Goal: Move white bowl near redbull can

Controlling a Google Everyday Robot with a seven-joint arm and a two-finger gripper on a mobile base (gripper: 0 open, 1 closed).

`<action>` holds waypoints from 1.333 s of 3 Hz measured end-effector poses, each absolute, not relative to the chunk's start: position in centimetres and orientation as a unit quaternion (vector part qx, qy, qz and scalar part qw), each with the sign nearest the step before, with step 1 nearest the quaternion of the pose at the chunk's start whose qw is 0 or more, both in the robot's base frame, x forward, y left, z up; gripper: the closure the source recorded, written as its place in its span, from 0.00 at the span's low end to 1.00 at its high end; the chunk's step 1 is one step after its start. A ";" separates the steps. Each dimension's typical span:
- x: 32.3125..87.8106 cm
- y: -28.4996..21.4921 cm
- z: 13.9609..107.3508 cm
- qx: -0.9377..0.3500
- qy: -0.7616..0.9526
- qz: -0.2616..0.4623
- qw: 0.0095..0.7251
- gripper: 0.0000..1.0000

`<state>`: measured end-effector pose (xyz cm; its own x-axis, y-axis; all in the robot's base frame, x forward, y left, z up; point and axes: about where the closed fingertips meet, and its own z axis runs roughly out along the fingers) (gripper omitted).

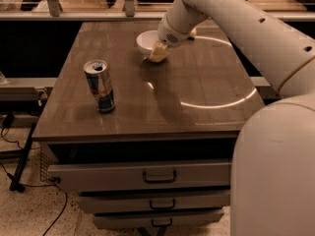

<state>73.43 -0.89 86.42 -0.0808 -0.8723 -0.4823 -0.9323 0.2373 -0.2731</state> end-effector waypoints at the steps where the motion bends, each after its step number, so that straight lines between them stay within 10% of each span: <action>1: 68.6 -1.9 88.7 -0.652 0.699 0.047 0.290 0.99; 4: 50.9 -1.3 87.5 -0.792 0.569 0.058 0.215 1.00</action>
Offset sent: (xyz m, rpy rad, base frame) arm -0.1613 -0.0239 0.0201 -0.1416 -0.0322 0.3134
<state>50.94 -1.27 87.54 0.3466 -0.8754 -0.3371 -0.9255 -0.2606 -0.2749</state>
